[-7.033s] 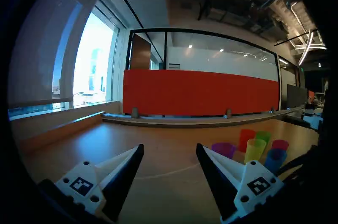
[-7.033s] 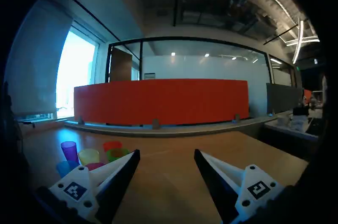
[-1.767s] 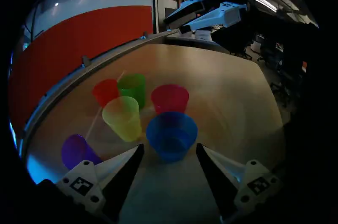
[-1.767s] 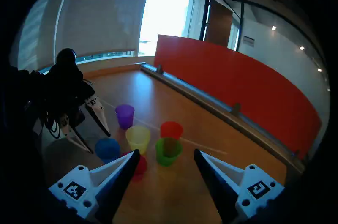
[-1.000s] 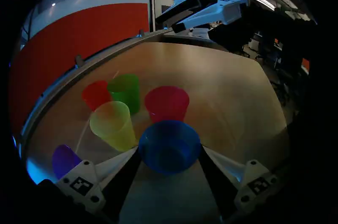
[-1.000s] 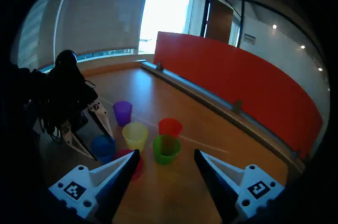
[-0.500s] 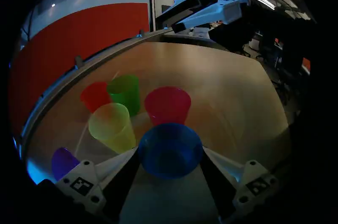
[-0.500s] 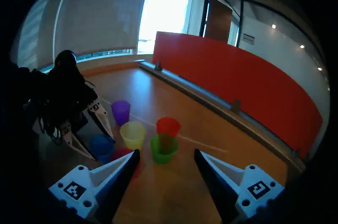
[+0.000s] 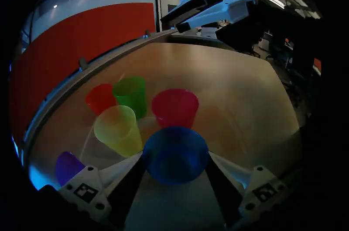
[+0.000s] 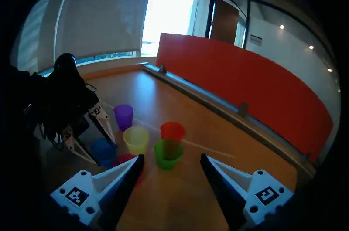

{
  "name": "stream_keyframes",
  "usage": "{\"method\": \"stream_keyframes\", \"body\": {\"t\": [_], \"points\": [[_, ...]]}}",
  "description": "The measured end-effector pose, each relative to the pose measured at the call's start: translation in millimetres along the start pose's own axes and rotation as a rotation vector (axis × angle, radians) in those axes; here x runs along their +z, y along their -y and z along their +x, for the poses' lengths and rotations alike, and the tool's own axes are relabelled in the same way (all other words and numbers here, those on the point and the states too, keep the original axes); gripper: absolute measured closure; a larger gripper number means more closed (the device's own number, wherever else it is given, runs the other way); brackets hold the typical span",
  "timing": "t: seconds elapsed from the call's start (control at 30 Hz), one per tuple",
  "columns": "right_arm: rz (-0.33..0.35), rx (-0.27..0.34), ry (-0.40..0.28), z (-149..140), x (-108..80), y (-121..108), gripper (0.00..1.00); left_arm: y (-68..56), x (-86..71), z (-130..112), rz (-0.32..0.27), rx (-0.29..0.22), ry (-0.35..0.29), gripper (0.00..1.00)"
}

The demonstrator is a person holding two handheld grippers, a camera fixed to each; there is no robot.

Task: Pour water

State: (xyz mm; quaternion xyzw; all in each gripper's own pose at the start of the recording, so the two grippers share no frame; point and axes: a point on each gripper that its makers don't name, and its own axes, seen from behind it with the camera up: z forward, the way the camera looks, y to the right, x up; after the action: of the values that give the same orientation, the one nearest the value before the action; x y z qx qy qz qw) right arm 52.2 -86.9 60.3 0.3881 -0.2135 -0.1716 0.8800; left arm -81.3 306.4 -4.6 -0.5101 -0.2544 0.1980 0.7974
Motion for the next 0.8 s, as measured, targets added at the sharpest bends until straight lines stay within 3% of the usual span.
{"method": "stream_keyframes", "body": {"t": [0.3, 0.8], "points": [[0.009, -0.001, 0.004, 0.9, 7.7, 1.9, 0.0, -1.2, -9.7, 4.5, 0.003, -0.005, -0.015, 0.13], [0.036, 0.006, 0.031, -7.7, 32.3, 5.2, 0.0, 10.7, -38.6, 16.7, 0.052, -0.056, -0.069, 0.13]]}}
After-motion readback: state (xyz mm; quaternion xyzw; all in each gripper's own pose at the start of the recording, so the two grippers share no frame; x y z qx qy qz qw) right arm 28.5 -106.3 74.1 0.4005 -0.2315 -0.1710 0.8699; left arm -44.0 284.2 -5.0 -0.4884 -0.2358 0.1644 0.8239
